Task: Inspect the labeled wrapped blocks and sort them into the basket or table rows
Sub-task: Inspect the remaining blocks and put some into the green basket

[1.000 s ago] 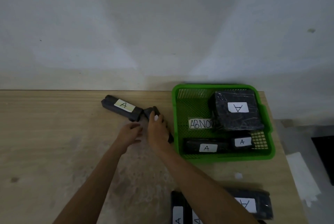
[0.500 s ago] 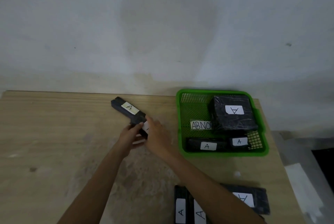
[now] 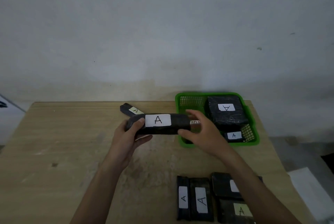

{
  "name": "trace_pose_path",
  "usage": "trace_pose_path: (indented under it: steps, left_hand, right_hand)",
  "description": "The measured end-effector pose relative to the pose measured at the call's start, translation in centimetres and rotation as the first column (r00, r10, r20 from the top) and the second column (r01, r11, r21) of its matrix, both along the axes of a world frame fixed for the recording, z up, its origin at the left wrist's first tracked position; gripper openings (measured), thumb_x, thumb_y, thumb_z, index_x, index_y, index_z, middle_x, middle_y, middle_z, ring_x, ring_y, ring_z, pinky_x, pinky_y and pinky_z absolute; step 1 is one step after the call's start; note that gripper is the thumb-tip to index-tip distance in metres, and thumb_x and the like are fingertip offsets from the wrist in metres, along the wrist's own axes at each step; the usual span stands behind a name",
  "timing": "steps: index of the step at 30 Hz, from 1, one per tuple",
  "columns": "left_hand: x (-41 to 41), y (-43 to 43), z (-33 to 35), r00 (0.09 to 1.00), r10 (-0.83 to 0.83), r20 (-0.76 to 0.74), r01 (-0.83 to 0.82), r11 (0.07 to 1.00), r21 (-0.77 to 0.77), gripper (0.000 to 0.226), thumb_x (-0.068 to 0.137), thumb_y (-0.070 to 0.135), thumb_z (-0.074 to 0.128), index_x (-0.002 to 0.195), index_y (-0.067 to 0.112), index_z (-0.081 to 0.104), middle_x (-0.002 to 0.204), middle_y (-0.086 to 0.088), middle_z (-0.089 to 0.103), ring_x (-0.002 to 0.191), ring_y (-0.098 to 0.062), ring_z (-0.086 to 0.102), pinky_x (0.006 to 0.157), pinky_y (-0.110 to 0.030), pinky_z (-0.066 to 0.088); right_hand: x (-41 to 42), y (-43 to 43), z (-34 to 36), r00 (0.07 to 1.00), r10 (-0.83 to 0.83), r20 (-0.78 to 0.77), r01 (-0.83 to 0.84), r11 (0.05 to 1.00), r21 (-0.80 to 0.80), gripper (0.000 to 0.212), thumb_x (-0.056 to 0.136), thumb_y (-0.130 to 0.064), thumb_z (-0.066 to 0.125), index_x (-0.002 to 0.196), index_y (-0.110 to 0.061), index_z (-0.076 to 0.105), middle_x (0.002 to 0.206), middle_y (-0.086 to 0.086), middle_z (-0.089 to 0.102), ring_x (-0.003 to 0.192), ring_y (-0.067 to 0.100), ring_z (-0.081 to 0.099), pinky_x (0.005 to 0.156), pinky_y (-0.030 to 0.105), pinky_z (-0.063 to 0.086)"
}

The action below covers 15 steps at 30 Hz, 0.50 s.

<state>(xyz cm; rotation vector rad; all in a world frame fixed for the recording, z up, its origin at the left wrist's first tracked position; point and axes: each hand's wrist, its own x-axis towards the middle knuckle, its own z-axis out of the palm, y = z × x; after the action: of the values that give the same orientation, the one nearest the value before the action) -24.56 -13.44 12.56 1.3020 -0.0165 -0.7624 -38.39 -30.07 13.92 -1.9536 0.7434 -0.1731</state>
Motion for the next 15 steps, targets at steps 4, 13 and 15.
trace_pose_path:
  steps: [4, 13, 15]
  left_hand:
    - [-3.2, 0.6, 2.3, 0.999, -0.018, 0.042, 0.020, 0.998, -0.061, 0.026, 0.089, 0.007, 0.056, 0.115, 0.003, 0.055, 0.105, -0.012, 0.066, 0.086, -0.020, 0.069, 0.066, -0.031, 0.059]
    - [-7.4, 0.1, 4.0, 0.974, -0.096, 0.207, 0.085, 0.994, 0.063, 0.026, 0.084, 0.005, 0.065, 0.106, 0.012, 0.053, 0.104, -0.008, 0.063, 0.092, -0.022, 0.066, 0.067, -0.030, 0.060]
    - [-7.6, 0.1, 4.1, 0.972, -0.079, 0.220, 0.070, 0.996, 0.048, 0.022, 0.084, 0.006, 0.065, 0.102, 0.015, 0.056, 0.102, -0.006, 0.065, 0.091, -0.020, 0.067, 0.066, -0.026, 0.059]
  right_hand:
    - [-3.4, 0.4, 2.2, 0.985, -0.138, 0.105, 0.064, 0.851, 0.521, 0.053, 0.084, -0.014, 0.069, 0.131, -0.024, 0.047, 0.116, 0.008, 0.064, 0.090, 0.028, 0.071, 0.072, 0.041, 0.060]
    - [-4.9, 2.8, 3.1, 0.932, -0.330, 0.149, 0.234, 0.864, 0.446, 0.040, 0.076, -0.016, 0.078, 0.108, -0.014, 0.055, 0.106, 0.006, 0.064, 0.086, 0.014, 0.069, 0.067, 0.030, 0.059]
    - [-4.8, 3.0, 3.1, 0.922, -0.349, 0.167, 0.253, 0.871, 0.420, 0.039, 0.074, -0.014, 0.080, 0.105, -0.015, 0.056, 0.102, 0.003, 0.065, 0.085, 0.011, 0.068, 0.067, 0.026, 0.058]
